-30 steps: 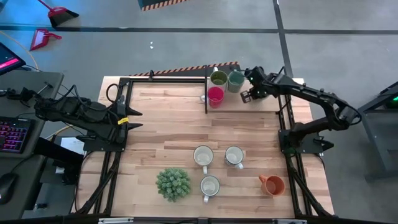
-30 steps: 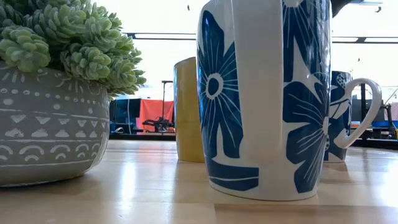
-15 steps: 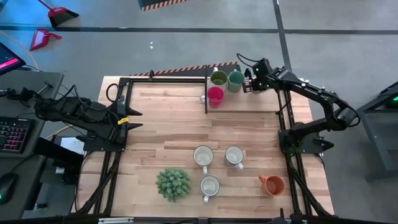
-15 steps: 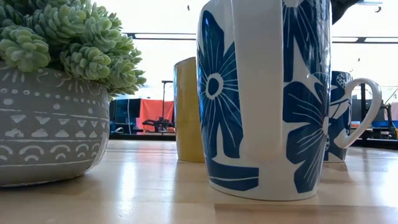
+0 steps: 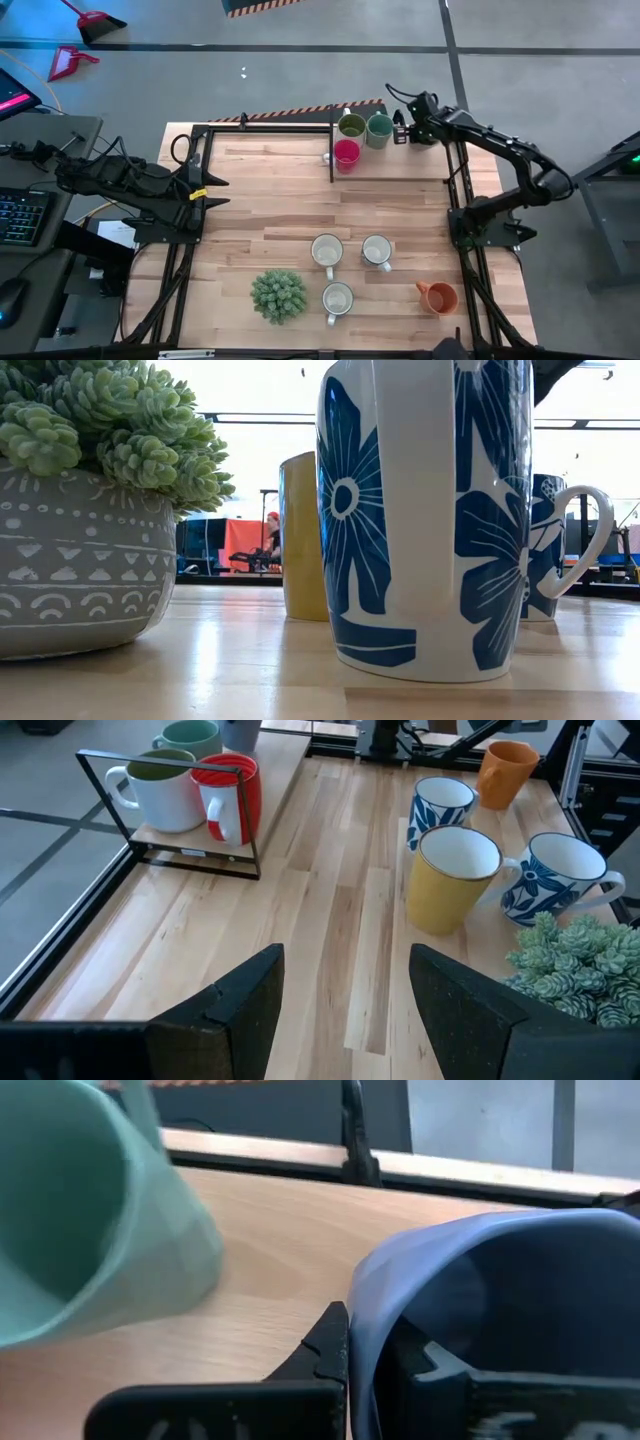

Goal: Place coffee mugs
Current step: Put the blue mug on the shelf, then put the orange mug on the shelf

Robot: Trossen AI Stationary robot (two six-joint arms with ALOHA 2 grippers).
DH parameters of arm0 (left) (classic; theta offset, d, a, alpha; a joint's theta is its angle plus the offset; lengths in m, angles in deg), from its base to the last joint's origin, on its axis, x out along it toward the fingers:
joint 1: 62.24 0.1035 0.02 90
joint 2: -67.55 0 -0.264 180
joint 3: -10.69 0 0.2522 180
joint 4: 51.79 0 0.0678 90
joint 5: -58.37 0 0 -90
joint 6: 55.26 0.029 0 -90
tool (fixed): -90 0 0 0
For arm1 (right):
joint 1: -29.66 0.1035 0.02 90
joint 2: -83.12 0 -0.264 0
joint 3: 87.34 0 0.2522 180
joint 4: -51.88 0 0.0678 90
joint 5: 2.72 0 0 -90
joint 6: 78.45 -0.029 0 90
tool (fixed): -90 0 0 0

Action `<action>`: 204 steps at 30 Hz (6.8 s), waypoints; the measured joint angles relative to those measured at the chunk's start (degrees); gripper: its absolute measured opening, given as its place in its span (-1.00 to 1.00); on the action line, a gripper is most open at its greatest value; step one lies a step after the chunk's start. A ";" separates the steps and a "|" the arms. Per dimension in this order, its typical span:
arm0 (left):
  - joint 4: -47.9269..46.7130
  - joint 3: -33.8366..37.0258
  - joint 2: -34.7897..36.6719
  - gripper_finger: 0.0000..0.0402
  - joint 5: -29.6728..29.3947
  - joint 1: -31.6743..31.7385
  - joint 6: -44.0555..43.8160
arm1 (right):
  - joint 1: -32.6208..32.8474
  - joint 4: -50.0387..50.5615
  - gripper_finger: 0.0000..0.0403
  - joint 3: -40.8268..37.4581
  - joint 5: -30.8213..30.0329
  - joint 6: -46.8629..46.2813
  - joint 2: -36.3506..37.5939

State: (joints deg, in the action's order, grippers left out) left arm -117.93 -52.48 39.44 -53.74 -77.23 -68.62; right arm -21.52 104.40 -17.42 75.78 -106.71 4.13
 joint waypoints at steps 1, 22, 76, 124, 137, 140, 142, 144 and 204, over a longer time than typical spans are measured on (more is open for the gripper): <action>-0.02 0.00 0.02 0.02 0.01 0.00 0.00 | -0.19 -0.08 -1.00 0.01 -0.03 0.11 -0.72; -0.04 0.00 -0.01 0.02 0.04 -0.01 0.01 | -4.48 11.30 -1.00 8.92 -3.19 5.78 -2.44; -0.07 0.00 0.01 0.02 0.07 -0.01 -1.49 | -6.60 8.11 -0.64 8.52 -2.93 7.33 -9.26; -0.13 0.00 0.01 0.02 1.03 -0.02 -1.58 | 27.72 25.45 -0.43 30.23 1.02 2.46 -1.72; -0.11 -0.02 -0.01 0.02 -3.94 -0.02 -6.87 | 49.53 11.16 -0.43 30.23 -4.68 0.15 -9.68; -0.11 -0.02 0.02 0.02 -3.96 -0.02 -7.59 | 52.65 11.16 -0.43 30.23 -4.59 1.53 -13.07; -0.12 -0.02 -0.01 0.02 -3.96 -0.02 -7.59 | 54.55 11.13 -0.43 30.23 -4.59 2.78 -15.08; -0.13 -0.02 -0.01 0.02 -3.96 -0.02 -7.60 | 56.36 11.04 -0.43 30.23 -4.62 4.18 -16.88; -0.48 -0.02 -0.01 0.02 -3.76 -0.02 -7.52 | 97.54 42.52 -0.43 36.76 14.57 -68.43 -21.09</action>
State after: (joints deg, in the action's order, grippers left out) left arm -118.41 -52.50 39.43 -57.50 -77.25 -76.15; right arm 76.02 146.92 19.34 90.34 -175.14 -16.95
